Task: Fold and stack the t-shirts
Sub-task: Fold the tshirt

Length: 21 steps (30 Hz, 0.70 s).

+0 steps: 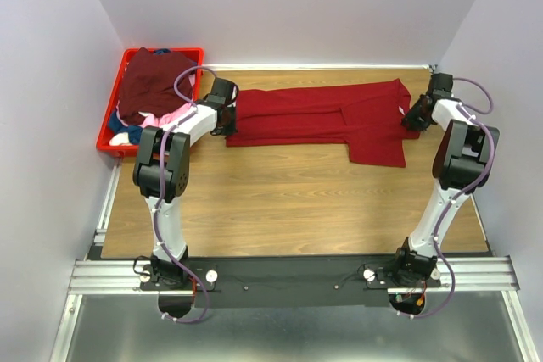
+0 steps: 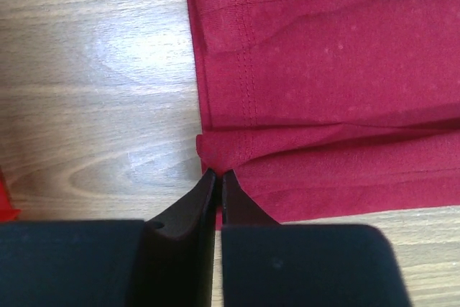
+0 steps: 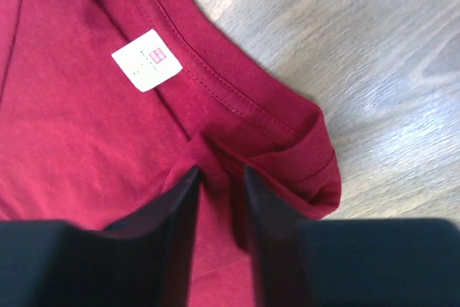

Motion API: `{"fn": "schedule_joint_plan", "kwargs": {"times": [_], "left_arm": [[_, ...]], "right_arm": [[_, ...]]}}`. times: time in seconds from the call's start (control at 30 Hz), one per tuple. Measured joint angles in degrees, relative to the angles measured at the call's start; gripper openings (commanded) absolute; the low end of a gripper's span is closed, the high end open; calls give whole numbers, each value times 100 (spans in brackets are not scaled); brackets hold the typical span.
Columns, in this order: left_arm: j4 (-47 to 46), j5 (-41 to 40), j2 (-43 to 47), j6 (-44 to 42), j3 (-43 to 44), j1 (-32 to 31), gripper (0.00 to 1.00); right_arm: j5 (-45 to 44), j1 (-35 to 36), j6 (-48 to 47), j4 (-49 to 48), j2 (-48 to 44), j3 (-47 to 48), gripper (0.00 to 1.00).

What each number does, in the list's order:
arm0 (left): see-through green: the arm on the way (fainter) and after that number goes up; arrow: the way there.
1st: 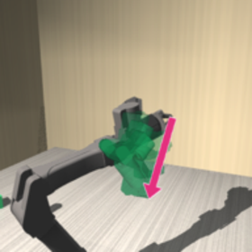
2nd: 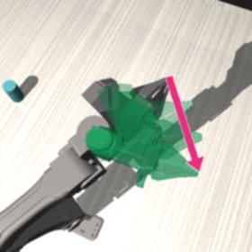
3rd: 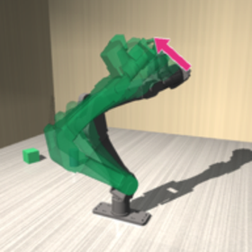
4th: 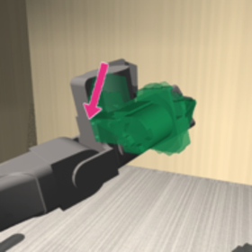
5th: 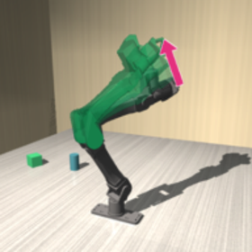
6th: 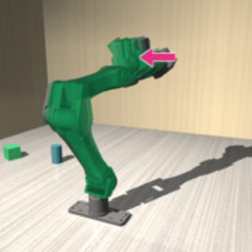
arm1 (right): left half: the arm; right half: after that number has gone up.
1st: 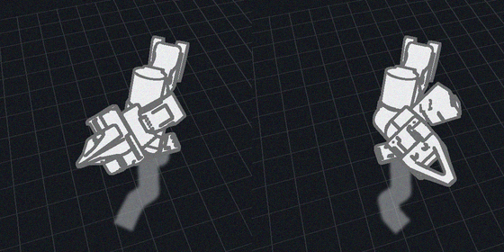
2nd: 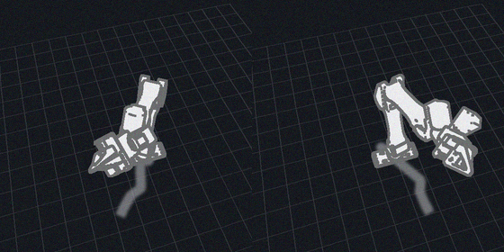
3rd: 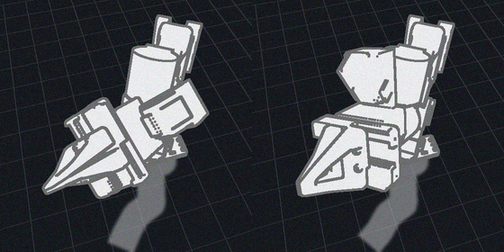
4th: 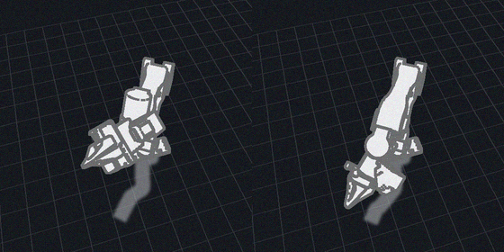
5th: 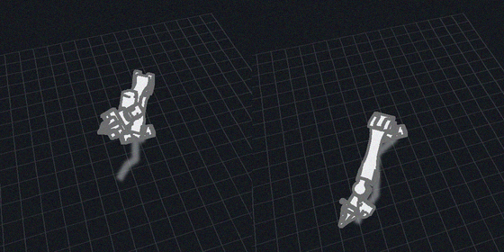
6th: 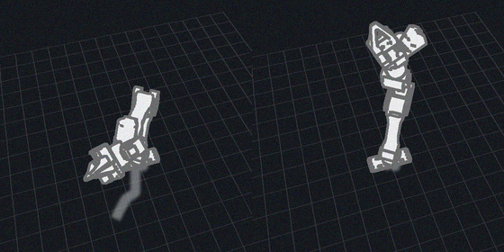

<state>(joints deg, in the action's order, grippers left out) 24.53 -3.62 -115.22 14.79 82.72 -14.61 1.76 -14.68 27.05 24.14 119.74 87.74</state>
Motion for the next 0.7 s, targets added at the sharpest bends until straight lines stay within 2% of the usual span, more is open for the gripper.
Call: {"fn": "schedule_joint_plan", "kwargs": {"times": [0.03,0.1,0.13,0.27,0.3,0.47,0.57,0.7], "left_arm": [[-2,-9,0,-7,0,0,34],[-9,-33,2,9,0,0,42],[-11,-52,2,17,0,0,50],[-92,-131,127,26,-57,4,60],[-138,-179,229,33,-116,2,60],[-389,-372,1034,81,-494,-13,60],[-455,-564,1648,59,-664,-44,60],[-756,-898,2732,-28,-966,-131,60]], "right_arm": [[-2,0,-24,2,9,0,45],[-52,7,-68,-2,-2,0,47],[-79,13,-76,-2,-17,0,47],[-267,63,-170,2,-245,-63,52],[-297,85,-181,7,-422,-118,58],[-363,236,-240,-68,-1609,-704,64],[-365,348,-254,-105,-2293,-1318,65],[-385,562,-315,-90,-2588,-2011,65]]}}
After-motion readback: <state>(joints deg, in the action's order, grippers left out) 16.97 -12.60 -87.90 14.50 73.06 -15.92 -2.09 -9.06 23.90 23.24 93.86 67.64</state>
